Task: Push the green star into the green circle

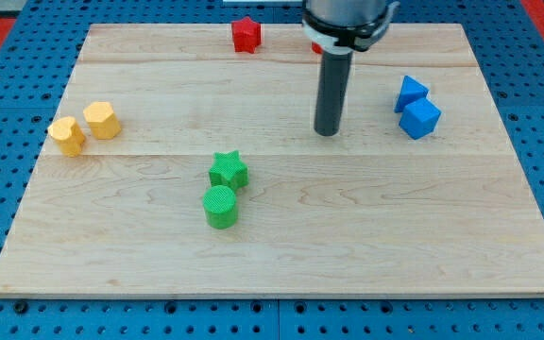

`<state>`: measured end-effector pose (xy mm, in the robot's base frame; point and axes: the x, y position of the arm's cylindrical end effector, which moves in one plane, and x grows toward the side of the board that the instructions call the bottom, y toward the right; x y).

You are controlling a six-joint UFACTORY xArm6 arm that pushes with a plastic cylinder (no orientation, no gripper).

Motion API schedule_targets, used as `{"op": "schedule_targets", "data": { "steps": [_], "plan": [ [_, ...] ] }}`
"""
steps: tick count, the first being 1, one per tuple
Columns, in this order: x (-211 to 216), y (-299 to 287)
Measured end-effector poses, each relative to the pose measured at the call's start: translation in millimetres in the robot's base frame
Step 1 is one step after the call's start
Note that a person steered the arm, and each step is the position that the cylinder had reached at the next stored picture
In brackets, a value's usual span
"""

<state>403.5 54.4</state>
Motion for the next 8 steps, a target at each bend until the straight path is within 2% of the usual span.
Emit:
{"op": "schedule_targets", "data": {
  "steps": [3, 5, 8],
  "plan": [
    [2.0, -82.0],
    [2.7, -83.9],
    [107.4, -81.1]
  ]
}}
